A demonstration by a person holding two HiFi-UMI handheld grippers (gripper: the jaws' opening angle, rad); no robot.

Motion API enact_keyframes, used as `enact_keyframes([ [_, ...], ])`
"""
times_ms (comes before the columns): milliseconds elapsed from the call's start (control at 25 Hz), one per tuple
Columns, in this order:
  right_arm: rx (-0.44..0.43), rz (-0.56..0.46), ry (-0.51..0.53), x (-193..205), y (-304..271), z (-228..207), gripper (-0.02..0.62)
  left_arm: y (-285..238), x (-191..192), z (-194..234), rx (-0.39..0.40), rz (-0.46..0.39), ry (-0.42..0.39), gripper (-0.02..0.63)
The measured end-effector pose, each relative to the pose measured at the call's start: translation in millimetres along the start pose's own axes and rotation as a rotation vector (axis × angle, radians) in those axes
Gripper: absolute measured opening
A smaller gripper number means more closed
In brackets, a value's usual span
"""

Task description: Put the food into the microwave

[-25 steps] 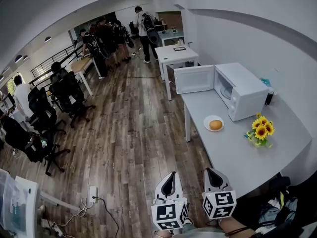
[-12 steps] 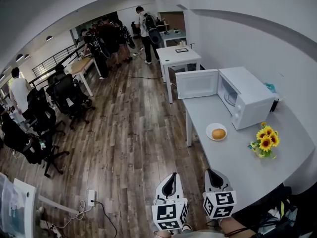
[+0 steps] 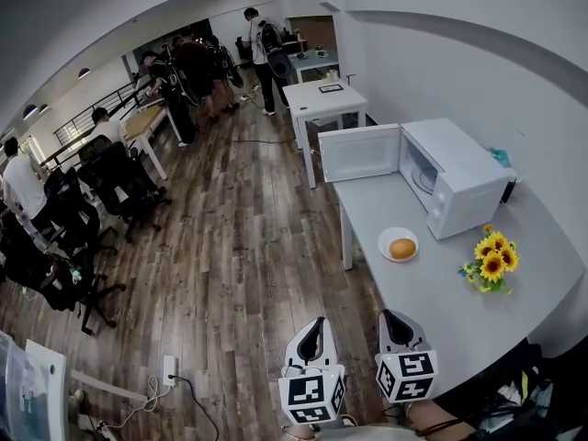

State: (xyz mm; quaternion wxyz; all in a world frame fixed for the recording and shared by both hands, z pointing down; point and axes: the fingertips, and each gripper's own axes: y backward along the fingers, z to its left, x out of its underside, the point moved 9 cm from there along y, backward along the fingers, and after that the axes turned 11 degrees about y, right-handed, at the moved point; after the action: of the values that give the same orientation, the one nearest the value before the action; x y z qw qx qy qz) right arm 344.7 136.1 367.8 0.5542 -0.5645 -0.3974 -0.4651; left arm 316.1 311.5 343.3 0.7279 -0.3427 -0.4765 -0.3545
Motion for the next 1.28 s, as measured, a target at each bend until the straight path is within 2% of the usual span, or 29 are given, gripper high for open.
enact_keyframes([
  [520, 0.048, 0.008, -0.012, -7.1, -45.3, -15.8, 0.015, -55.1, -6.9, 18.4, 0.032, 0.025, 0.0, 0.002],
  [1280, 0.111, -0.001, -0.028, -52.8, -201.6, -15.9, 0.015, -192.4, -61.1, 98.8, 0.108, 0.046, -0.011, 0.002],
])
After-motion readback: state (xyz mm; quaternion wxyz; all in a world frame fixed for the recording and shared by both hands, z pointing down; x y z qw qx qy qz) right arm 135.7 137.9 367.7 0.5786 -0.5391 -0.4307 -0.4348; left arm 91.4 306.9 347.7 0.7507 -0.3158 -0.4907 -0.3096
